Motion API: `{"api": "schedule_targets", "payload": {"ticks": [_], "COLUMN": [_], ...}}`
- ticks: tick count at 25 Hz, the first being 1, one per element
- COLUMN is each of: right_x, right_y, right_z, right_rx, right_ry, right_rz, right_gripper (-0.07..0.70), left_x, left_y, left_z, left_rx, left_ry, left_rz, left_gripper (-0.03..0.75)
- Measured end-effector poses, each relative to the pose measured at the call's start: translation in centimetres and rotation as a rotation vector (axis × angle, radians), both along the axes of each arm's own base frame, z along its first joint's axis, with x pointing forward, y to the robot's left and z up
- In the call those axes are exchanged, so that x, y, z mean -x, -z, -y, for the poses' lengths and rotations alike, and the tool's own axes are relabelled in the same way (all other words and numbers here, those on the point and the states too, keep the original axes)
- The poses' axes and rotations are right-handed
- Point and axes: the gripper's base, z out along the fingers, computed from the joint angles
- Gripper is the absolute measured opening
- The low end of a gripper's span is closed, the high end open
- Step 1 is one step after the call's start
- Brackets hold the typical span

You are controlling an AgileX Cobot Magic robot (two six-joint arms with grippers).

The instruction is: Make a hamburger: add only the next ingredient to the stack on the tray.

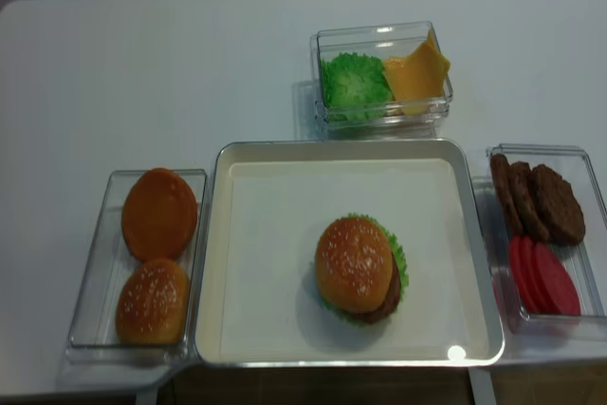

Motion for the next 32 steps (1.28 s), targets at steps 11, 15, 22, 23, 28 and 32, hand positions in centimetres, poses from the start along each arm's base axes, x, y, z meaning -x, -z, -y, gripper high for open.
{"api": "schedule_targets", "payload": {"ticks": [11,15,22,23,28,32], "right_x": [0.0,0.0,0.0,0.0,0.0,0.0], "right_y": [0.0,0.0,0.0,0.0,0.0,0.0], "right_z": [0.0,0.0,0.0,0.0,0.0,0.0], "right_rx": [0.002,0.002,0.002,0.002,0.002,0.002], "right_ry": [-0.001,-0.001,-0.001,-0.001,-0.001,-0.001], "right_rz": [0.0,0.0,0.0,0.0,0.0,0.0], "right_gripper": [0.468,0.468,0.468,0.468,0.467,0.468], "left_x": [-1.8,-2.2,-2.4,-2.4,-2.4,-2.4], "left_y": [3.4,3.5,3.7,3.7,3.7,3.7], "left_z": [0.6,0.5,0.5,0.5,0.5,0.5], "left_rx": [-0.058,-0.08,-0.099,-0.099,-0.101,-0.102], "left_ry": [0.0,-0.01,-0.005,-0.003,-0.002,-0.001], "left_rz": [-0.102,-0.073,-0.069,-0.068,-0.068,-0.067], "left_gripper": [0.441,0.441,0.441,0.441,0.441,0.441]}}
